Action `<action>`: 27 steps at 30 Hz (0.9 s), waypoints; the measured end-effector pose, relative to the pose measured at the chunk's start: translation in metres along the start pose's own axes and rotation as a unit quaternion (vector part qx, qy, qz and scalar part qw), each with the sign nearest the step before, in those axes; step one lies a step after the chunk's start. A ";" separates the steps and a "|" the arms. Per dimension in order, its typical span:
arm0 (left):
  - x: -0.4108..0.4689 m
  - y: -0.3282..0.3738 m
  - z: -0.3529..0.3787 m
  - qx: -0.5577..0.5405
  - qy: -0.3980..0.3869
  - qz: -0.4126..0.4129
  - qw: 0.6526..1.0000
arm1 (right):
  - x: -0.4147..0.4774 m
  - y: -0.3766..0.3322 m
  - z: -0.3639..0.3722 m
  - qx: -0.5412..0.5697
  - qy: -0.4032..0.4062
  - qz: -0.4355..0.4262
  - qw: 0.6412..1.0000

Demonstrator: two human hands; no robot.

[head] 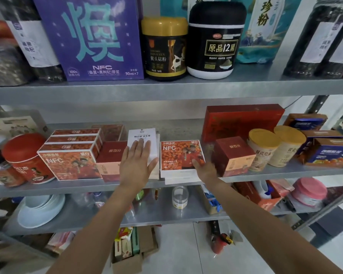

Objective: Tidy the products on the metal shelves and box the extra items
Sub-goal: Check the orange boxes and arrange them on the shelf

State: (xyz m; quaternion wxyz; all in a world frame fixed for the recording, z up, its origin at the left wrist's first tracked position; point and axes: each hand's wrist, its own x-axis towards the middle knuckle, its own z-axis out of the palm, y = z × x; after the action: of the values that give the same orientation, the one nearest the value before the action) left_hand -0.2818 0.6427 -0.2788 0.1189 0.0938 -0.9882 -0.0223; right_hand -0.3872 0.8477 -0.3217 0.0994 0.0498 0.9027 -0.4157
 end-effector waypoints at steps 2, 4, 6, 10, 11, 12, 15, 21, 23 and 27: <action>0.000 0.001 0.001 -0.002 0.005 0.000 1.000 | -0.001 -0.001 0.002 0.033 0.000 0.004 0.999; 0.000 0.001 0.002 0.002 0.006 -0.001 1.000 | -0.004 -0.001 0.002 0.074 -0.006 0.001 0.997; 0.000 0.001 0.003 0.019 -0.012 -0.003 1.000 | -0.011 0.001 -0.001 0.121 -0.018 -0.007 0.992; 0.007 0.001 0.000 0.052 -0.047 -0.002 0.998 | -0.026 0.003 -0.016 0.145 -0.070 -0.056 0.985; 0.007 0.000 -0.003 0.038 -0.060 -0.003 0.997 | -0.028 0.006 -0.021 0.092 -0.066 -0.090 0.989; 0.007 0.000 -0.007 0.031 -0.064 -0.004 0.997 | -0.029 0.010 -0.027 0.033 -0.042 -0.139 0.989; 0.003 0.018 -0.014 0.051 0.026 0.025 0.998 | -0.029 0.028 -0.057 -0.090 0.117 -0.307 0.940; 0.002 0.095 0.031 -0.002 -0.072 0.079 0.994 | 0.010 0.074 -0.111 -0.358 0.128 -0.281 0.881; -0.002 0.105 0.049 -0.011 -0.115 0.060 0.992 | 0.016 0.077 -0.110 -0.358 0.090 -0.258 0.893; -0.004 0.111 0.063 0.006 -0.104 0.031 0.994 | 0.010 0.064 -0.102 -0.305 0.095 -0.274 0.907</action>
State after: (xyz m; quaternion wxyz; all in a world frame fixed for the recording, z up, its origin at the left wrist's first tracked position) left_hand -0.3127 0.7535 -0.3333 0.0153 0.0609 -0.9978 -0.0222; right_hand -0.4005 0.9668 -0.3065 -0.0946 -0.1933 0.9686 -0.1242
